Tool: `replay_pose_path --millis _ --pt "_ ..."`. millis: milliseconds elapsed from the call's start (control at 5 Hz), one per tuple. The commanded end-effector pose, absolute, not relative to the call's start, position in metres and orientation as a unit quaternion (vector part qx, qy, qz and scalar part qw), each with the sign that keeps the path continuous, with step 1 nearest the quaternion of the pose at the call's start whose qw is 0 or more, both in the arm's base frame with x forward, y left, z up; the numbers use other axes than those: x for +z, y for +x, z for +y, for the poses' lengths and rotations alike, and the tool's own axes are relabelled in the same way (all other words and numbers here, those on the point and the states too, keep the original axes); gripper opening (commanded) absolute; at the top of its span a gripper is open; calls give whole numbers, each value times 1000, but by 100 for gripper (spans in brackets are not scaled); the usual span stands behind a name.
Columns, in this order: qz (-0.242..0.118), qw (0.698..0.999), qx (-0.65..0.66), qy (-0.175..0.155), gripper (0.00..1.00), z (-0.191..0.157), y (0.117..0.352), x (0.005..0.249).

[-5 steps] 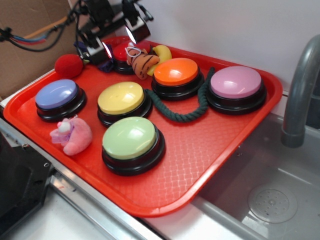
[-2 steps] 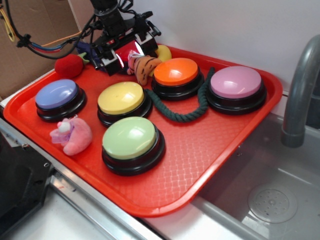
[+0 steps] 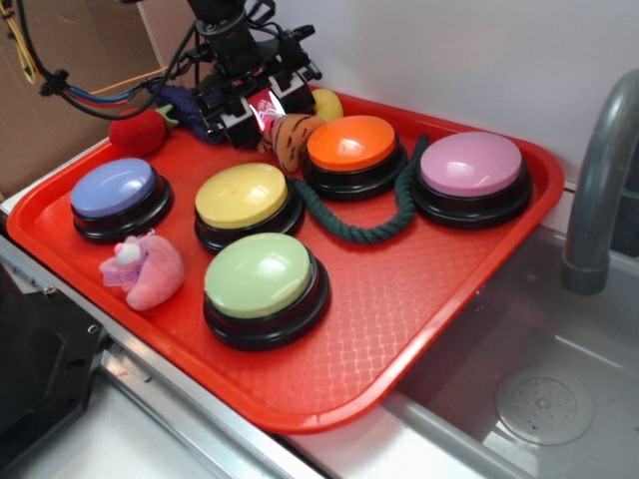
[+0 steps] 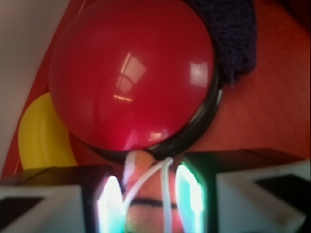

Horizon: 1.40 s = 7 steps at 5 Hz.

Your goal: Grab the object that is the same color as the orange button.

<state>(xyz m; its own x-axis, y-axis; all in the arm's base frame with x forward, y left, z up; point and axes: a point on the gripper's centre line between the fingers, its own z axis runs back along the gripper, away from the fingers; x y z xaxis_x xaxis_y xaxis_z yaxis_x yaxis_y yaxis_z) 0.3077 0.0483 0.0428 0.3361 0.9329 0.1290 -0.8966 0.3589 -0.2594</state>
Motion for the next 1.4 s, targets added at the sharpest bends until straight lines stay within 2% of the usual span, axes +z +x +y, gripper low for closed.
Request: replay_pose_path --millis 0,200,400,600,800,1000,1200 --pt "-149 835 524 -78 0 50 309 67" --pt "-133 873 466 -52 0 45 300 92" --pt "-92 913 396 -31 0 42 282 124" --pt "-59 949 308 -17 0 31 267 146" --pt "-43 975 218 0 0 6 249 165" --pt "-38 983 173 -38 0 -9 233 173" --pt "-7 988 143 -50 32 -11 239 168"
